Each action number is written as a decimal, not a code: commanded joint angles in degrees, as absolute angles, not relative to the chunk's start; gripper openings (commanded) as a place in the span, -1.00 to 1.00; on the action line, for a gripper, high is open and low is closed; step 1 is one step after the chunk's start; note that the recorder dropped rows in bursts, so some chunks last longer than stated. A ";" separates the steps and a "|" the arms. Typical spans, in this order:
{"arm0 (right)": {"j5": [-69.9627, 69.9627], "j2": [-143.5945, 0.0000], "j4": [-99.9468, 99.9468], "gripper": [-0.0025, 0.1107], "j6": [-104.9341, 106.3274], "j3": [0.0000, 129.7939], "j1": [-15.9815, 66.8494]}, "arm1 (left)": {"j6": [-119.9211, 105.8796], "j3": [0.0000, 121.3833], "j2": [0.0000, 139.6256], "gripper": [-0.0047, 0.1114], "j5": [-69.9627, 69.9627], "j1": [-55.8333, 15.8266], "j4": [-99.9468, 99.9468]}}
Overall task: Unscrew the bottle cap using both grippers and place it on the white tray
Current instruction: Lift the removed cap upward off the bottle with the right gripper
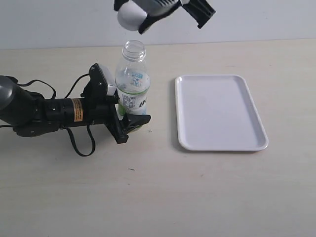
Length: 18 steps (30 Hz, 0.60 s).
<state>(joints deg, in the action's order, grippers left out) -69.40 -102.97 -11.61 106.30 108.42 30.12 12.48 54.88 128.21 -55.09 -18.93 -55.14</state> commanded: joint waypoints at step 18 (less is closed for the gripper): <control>-63.27 -97.88 9.65 -0.96 11.68 84.18 22.82 | 17.15 54.80 127.70 -0.92 -59.56 -18.78 -53.08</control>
<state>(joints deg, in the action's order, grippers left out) -67.85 -98.62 10.99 12.43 88.10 24.88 16.50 54.77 128.21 -56.99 -18.93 -54.31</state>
